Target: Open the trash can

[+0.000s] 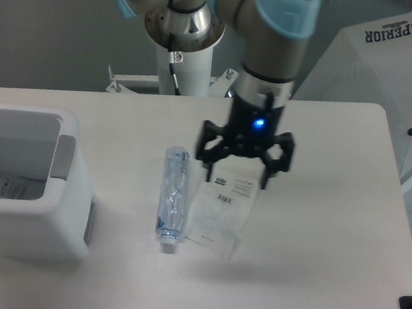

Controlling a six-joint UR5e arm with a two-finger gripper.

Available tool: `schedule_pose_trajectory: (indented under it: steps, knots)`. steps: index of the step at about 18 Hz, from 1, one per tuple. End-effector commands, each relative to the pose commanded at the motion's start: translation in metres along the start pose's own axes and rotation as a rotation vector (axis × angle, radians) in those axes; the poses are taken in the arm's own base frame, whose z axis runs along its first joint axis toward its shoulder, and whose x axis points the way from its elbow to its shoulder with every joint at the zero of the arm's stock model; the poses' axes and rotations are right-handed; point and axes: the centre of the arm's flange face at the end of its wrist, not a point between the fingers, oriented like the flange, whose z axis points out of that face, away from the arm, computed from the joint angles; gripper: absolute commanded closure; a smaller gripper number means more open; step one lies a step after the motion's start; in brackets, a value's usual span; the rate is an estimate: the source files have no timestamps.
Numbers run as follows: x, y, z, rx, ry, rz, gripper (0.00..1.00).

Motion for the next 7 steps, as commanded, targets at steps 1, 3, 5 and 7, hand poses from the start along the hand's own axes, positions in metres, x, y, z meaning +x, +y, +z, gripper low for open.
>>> schedule_pose_trajectory:
  steps: [1, 3, 5, 7]
  knots:
    - [-0.009, 0.008, 0.004, -0.030, -0.014, 0.048, 0.00]
    - [-0.018, 0.026, 0.016, -0.106, -0.041, 0.123, 0.00]
    - [-0.027, 0.036, 0.028, -0.164, -0.047, 0.177, 0.00]
    - [-0.032, 0.045, 0.035, -0.190, -0.048, 0.180, 0.00]
